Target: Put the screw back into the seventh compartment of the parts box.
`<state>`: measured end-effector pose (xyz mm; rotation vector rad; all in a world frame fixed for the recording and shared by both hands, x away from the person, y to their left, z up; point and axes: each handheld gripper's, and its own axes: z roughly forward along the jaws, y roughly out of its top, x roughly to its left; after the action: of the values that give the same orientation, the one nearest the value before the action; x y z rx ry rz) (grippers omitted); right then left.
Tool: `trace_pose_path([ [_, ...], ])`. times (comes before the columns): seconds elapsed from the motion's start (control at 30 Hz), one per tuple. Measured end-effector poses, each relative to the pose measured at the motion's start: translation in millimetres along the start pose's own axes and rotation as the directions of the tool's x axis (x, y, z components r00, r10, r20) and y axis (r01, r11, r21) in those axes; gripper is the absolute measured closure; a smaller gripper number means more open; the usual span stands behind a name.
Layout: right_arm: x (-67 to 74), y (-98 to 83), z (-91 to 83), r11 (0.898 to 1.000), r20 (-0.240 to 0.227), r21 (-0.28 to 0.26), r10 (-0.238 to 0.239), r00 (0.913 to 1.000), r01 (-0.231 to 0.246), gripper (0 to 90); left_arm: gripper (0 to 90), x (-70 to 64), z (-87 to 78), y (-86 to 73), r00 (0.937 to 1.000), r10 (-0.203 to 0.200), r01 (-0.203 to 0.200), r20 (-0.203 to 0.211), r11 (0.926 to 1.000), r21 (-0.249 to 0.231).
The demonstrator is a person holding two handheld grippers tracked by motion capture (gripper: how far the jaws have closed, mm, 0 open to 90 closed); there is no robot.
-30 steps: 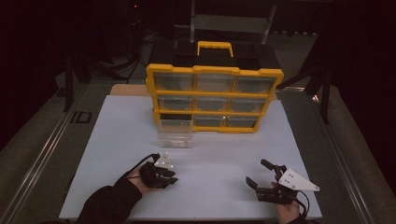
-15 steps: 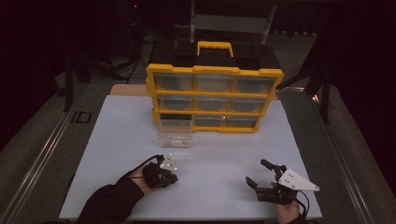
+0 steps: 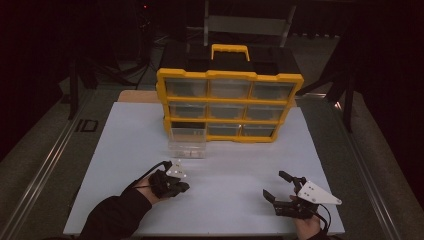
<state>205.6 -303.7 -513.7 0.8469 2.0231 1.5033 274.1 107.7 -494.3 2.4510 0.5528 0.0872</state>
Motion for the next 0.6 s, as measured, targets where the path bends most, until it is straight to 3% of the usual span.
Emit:
trace_pose_path([
  [0.6, -0.5, 0.2, -1.0, 1.0, 0.002, -0.001, 0.001, 1.0, -0.001, 14.2, 86.8, 9.5, -44.5, 32.5, 0.9987, -0.026, 0.02, -0.044, 0.9914, -0.13],
])
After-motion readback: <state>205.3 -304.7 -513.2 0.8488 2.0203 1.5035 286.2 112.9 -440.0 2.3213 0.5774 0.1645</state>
